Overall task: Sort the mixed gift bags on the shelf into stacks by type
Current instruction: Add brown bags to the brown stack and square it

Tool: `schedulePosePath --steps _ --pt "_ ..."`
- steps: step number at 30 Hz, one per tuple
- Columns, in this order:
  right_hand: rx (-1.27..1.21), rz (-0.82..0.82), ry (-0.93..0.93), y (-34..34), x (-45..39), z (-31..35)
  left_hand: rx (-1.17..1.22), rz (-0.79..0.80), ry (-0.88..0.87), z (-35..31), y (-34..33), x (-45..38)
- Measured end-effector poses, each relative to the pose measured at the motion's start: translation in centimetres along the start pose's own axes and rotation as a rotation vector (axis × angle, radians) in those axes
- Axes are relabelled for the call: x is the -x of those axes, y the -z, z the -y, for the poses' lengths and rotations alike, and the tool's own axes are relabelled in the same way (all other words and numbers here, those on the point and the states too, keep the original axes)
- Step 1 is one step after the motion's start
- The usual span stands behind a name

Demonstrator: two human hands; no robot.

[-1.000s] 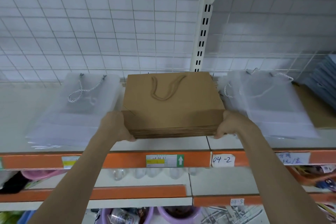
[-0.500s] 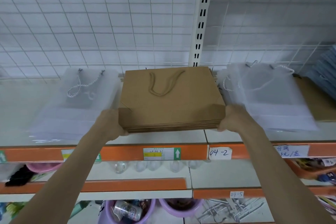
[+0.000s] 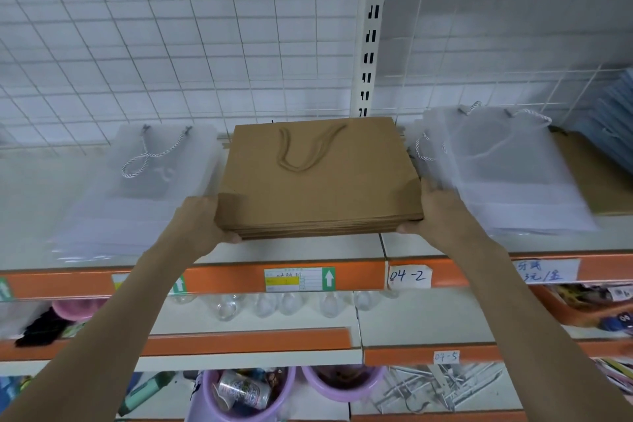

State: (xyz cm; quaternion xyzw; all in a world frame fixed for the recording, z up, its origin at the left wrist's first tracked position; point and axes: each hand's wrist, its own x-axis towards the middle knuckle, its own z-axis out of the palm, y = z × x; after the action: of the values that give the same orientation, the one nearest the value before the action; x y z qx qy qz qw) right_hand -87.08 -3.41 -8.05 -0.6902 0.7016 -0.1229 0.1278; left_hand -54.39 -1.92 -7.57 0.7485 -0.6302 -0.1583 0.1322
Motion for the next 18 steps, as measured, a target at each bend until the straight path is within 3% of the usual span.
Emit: schedulePosePath --steps 10,18 --pt "0.094 -0.157 0.071 -1.7 1.3 -0.7 0.081 0.008 0.020 0.4 -0.2 -0.6" --pt "0.090 -0.128 0.011 -1.3 1.7 0.4 0.112 0.013 0.058 0.4 -0.7 -0.4"
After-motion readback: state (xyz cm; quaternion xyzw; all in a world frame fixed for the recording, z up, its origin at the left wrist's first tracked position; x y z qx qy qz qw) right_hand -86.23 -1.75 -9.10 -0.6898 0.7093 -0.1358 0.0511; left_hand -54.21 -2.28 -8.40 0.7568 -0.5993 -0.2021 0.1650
